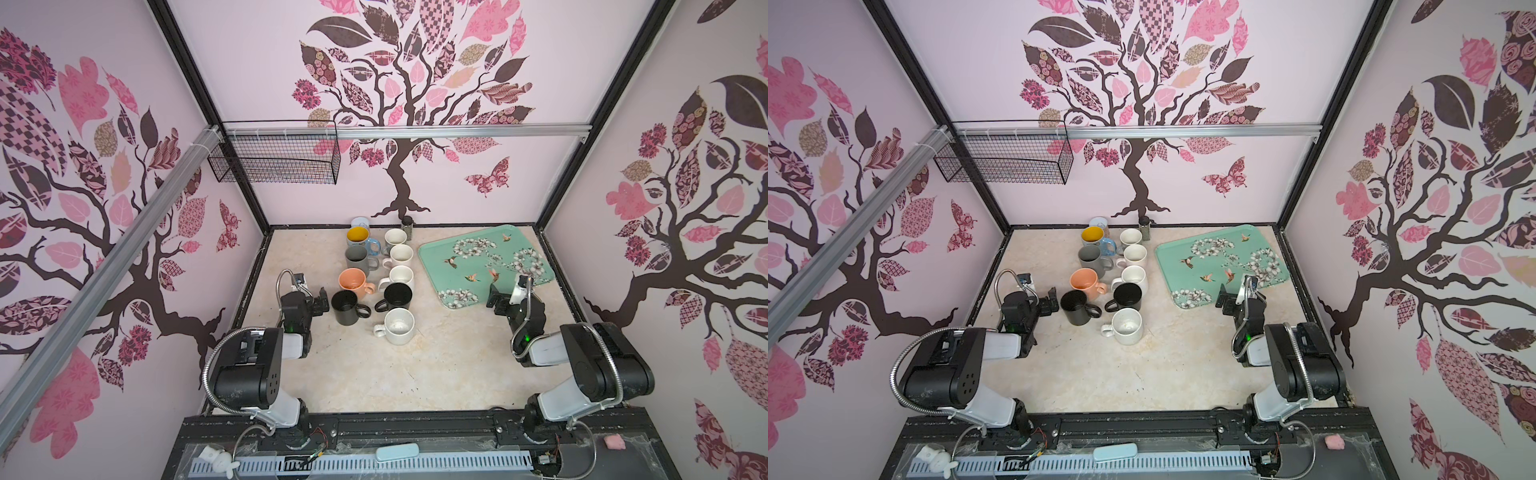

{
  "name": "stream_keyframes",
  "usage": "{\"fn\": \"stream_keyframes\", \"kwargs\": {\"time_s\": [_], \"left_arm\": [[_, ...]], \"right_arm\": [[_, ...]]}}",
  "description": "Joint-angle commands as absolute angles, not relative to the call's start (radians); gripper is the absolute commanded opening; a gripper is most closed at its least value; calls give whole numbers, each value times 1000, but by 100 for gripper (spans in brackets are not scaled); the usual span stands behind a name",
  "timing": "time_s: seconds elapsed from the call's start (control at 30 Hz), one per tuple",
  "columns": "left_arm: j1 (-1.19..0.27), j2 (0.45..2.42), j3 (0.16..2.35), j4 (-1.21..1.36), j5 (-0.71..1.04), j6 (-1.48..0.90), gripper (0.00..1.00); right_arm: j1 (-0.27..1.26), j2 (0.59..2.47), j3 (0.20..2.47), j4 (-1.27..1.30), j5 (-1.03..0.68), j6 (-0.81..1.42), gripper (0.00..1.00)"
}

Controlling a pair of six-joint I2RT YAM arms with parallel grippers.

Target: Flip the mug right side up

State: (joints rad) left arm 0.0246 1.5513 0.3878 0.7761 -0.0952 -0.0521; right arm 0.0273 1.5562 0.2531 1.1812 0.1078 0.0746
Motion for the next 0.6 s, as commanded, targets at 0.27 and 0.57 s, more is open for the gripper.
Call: {"fn": "stream_keyframes", "kwargs": {"time_s": [0.27, 0.57], "left_arm": [[26, 1545, 407, 811, -111, -43, 96], [23, 1546, 408, 812, -109, -43, 96]], "right_arm": [[21, 1559, 272, 1180, 104, 64, 100], [20, 1559, 272, 1180, 104, 63, 100]]}}
